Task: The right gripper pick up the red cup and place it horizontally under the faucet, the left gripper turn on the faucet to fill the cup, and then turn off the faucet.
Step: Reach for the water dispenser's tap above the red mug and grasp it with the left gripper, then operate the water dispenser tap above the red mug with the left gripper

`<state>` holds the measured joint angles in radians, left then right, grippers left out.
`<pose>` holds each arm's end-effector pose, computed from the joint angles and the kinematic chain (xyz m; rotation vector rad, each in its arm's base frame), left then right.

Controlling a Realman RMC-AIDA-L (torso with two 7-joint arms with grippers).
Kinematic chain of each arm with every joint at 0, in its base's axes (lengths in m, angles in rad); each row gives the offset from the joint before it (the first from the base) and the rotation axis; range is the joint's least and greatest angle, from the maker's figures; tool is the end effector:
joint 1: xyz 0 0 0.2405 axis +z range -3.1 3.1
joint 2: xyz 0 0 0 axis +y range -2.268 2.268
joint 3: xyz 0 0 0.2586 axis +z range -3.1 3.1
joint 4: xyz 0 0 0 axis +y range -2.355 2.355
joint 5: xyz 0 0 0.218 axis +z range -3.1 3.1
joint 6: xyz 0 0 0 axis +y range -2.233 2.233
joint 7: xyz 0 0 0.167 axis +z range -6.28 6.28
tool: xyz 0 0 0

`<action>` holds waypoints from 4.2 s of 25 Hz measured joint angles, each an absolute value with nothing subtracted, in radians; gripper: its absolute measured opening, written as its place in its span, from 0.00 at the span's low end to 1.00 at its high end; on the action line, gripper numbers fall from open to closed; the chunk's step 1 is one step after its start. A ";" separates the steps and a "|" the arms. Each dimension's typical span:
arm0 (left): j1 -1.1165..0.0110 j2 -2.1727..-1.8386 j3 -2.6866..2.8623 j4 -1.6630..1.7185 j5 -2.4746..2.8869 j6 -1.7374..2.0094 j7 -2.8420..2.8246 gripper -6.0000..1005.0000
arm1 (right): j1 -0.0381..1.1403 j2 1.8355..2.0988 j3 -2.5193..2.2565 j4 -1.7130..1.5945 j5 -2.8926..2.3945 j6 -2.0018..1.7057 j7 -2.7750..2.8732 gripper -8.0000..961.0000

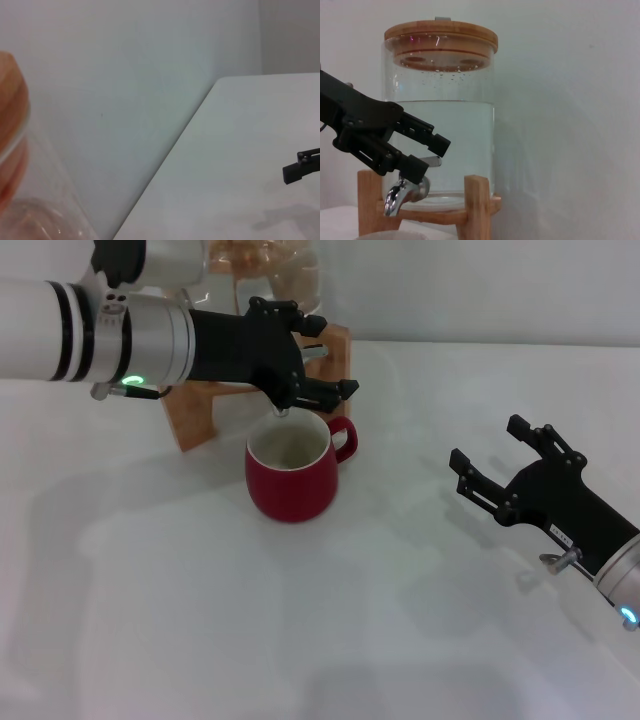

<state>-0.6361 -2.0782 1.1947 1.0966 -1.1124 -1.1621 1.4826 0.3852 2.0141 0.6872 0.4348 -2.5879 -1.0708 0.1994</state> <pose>-0.1448 0.4264 -0.0180 -2.6680 -0.0983 -0.2590 0.2657 0.3353 -0.0863 -2.0401 0.4228 0.8266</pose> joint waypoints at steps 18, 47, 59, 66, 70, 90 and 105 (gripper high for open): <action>-0.646 -2.079 1.201 1.067 -1.111 -1.169 1.489 0.85 | 0.380 2.014 0.687 0.433 -2.588 -1.083 0.200 0.91; -0.631 -2.075 1.193 1.104 -1.110 -1.228 1.471 0.85 | 0.384 2.014 0.687 0.428 -2.588 -1.083 0.210 0.91; -0.616 -2.076 1.193 1.143 -1.076 -1.255 1.440 0.85 | 0.387 2.014 0.687 0.428 -2.588 -1.083 0.210 0.91; -0.601 -2.078 1.194 1.167 -1.075 -1.265 1.435 0.85 | 0.388 2.014 0.687 0.427 -2.588 -1.080 0.210 0.91; -0.595 -2.078 1.193 1.177 -1.080 -1.277 1.433 0.85 | 0.388 2.014 0.687 0.426 -2.588 -1.080 0.210 0.91; -0.561 -2.078 1.192 1.238 -1.083 -1.321 1.408 0.85 | 0.386 2.014 0.683 0.427 -2.595 -1.084 0.210 0.91; -0.531 -2.081 1.196 1.323 -1.121 -1.287 1.405 0.85 | 0.387 2.014 0.687 0.427 -2.593 -1.089 0.210 0.91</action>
